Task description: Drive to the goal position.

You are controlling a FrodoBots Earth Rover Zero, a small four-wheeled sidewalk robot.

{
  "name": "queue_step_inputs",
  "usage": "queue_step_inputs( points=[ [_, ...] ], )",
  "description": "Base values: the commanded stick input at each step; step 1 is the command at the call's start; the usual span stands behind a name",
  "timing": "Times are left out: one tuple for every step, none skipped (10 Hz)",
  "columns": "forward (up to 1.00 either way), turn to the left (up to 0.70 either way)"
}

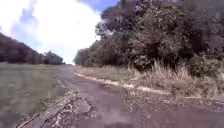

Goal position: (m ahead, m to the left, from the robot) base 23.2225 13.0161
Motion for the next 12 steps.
queue_step_inputs(
  points=[
    [0.57, 0.00],
    [0.00, 0.00],
    [0.00, 0.00],
    [0.00, 0.00],
    [0.00, 0.00],
    [0.00, 0.00],
    [0.00, 0.00],
    [0.00, 0.00],
    [0.00, 0.00],
    [0.00, 0.00],
    [0.85, 0.00],
    [0.85, 0.00]
  ],
)
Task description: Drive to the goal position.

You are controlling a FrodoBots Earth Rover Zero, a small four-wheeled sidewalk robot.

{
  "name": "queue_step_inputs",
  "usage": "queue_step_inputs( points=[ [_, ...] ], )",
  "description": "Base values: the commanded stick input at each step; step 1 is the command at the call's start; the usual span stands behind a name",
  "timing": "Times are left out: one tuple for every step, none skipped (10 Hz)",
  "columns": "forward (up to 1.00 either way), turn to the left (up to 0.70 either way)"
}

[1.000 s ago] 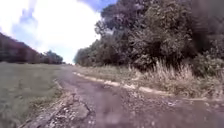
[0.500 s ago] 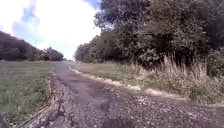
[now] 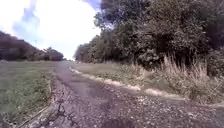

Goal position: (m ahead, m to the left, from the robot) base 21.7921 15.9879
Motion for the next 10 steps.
queue_step_inputs(
  points=[
    [0.85, 0.00],
    [0.85, 0.00],
    [0.85, 0.00],
    [0.85, 0.00],
    [0.85, 0.00],
    [0.85, 0.00],
    [0.85, 0.00],
    [0.85, 0.00],
    [0.85, 0.00],
    [0.85, 0.00]
  ],
)
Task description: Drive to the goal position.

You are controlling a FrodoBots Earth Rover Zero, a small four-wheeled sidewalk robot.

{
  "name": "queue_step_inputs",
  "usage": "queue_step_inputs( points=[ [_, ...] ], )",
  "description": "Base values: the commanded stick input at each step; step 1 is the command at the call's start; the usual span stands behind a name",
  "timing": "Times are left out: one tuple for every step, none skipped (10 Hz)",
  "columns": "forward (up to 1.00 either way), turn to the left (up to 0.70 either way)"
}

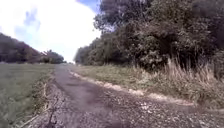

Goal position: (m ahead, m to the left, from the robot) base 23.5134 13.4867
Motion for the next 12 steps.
queue_step_inputs(
  points=[
    [0.85, 0.00],
    [0.85, 0.00],
    [0.85, 0.01],
    [0.85, 0.02],
    [0.85, 0.10],
    [0.85, 0.17],
    [0.85, 0.23],
    [0.85, 0.34],
    [0.85, 0.34],
    [0.85, 0.34],
    [0.85, 0.34],
    [0.85, 0.34]
  ],
)
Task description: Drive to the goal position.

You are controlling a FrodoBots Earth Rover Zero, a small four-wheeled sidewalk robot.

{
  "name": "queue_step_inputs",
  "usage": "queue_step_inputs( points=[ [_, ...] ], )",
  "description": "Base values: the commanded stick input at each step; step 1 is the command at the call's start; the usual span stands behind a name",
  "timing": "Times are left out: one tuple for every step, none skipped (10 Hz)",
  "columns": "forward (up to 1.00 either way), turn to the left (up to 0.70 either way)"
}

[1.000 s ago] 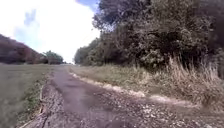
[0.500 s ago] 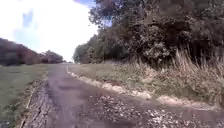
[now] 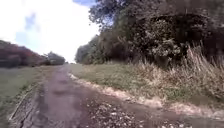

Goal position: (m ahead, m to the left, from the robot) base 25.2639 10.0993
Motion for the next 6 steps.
queue_step_inputs(
  points=[
    [0.85, 0.34],
    [0.85, 0.34],
    [0.85, 0.34],
    [0.85, 0.34],
    [0.85, 0.34],
    [0.85, 0.34]
  ],
)
